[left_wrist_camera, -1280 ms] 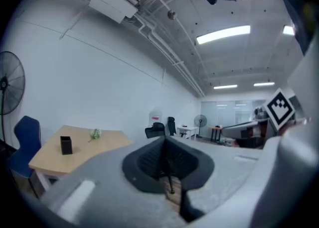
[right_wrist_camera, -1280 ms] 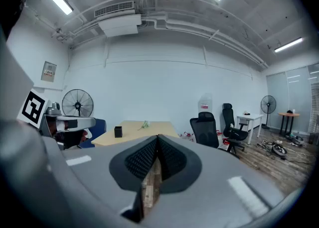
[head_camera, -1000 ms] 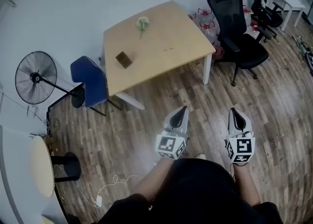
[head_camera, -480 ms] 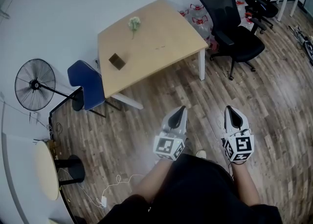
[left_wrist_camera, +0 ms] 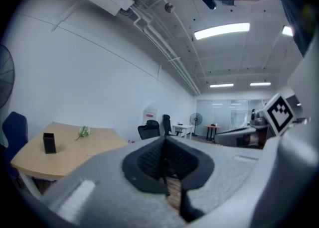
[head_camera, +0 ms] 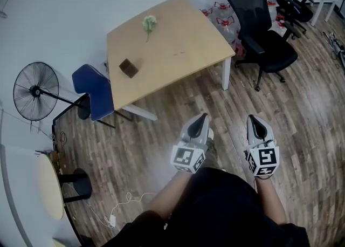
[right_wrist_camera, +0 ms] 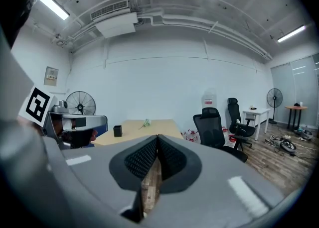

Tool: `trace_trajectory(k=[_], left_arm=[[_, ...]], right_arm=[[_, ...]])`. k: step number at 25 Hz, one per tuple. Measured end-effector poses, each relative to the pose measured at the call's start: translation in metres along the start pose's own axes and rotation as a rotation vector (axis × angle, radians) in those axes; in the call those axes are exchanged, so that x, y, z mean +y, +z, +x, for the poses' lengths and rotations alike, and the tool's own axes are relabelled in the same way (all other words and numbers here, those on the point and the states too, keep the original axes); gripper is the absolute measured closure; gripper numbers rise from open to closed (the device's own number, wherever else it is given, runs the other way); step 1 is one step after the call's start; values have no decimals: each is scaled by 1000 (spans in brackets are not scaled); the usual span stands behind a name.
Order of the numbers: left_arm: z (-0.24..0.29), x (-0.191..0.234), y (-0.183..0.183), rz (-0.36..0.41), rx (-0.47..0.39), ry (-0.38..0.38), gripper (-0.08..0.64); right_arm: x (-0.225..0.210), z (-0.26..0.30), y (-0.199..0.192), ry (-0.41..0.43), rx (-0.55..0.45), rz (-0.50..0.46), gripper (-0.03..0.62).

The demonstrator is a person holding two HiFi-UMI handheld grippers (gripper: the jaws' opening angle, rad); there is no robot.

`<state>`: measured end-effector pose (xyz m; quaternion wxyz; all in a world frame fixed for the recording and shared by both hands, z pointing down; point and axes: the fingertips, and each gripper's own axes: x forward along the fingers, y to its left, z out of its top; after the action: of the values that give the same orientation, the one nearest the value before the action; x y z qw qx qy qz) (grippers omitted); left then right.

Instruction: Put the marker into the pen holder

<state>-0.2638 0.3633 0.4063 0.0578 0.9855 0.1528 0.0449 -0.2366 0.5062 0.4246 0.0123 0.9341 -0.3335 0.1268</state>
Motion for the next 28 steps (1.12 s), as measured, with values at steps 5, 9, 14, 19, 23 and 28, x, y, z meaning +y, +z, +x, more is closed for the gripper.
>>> trace_trajectory(k=[5,9,14,19,23,28], left_arm=[[52,53,7,-10,15,12,558],[94,105,19,-21,30,4,558],[148,177,37,-45,19,9,558],[191,242,48,-52,3,1,558],[215,292,53,-65,-8,20,558],[236,343,51,-80,4,55,558]], right_arm=[[-19,71,13,-6,18,20,591],[-24,136,34,-3,34,8,591],[-27,218,57,4,60,0,591],[-20,295,69,32,87,8,591],[-15,350,82,46,98,-15,591],[-12,404,94,56,99,-29,591]])
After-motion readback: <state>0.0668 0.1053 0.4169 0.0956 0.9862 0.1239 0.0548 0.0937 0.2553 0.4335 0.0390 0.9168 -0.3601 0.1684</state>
